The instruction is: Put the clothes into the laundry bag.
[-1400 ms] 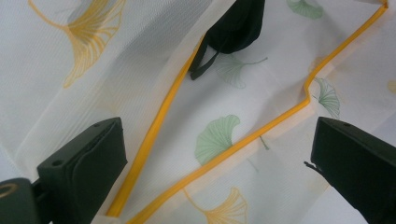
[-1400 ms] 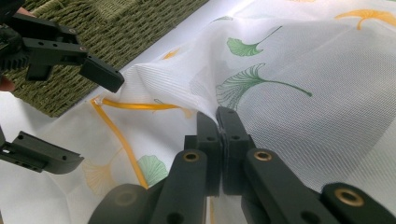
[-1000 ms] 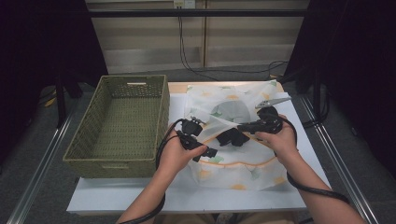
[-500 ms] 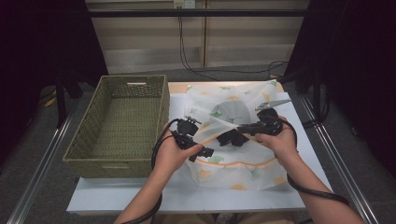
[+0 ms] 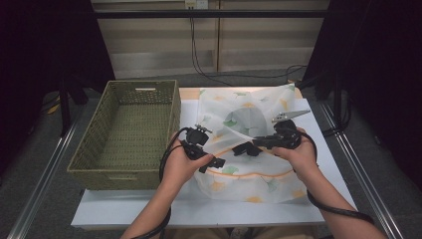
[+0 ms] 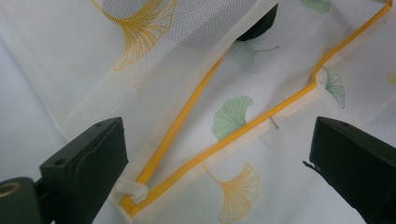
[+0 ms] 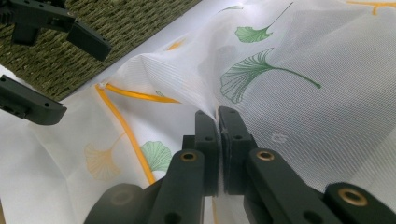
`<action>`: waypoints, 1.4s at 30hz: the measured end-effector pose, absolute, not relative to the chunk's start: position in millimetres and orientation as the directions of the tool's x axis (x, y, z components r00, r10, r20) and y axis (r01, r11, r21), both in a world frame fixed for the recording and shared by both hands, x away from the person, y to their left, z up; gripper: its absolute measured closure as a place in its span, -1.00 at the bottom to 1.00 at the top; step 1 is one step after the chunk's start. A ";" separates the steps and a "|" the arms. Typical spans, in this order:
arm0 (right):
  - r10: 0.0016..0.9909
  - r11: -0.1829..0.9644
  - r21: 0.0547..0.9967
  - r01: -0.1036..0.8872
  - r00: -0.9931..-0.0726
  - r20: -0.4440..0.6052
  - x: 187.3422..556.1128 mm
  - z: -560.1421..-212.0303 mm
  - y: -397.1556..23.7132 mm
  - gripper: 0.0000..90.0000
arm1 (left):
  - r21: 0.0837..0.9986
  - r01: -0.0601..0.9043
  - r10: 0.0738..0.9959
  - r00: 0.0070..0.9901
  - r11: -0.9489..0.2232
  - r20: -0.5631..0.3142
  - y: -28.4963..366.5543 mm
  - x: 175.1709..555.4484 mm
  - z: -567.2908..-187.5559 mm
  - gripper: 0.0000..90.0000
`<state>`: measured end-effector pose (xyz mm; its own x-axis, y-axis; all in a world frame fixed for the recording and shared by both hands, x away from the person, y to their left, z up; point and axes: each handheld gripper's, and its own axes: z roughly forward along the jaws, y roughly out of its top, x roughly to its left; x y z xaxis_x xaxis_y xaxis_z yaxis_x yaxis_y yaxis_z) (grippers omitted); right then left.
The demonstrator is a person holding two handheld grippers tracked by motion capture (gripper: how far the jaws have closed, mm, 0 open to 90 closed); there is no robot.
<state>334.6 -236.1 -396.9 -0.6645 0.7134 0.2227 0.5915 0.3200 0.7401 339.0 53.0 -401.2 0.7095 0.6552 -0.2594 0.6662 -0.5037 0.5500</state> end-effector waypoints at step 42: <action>0.676 0.369 0.713 0.596 -0.699 0.234 306.2 -434.2 -233.6 0.96 | 0.519 0.684 0.672 0.696 -0.513 -0.253 55.6 338.9 -411.0 -0.91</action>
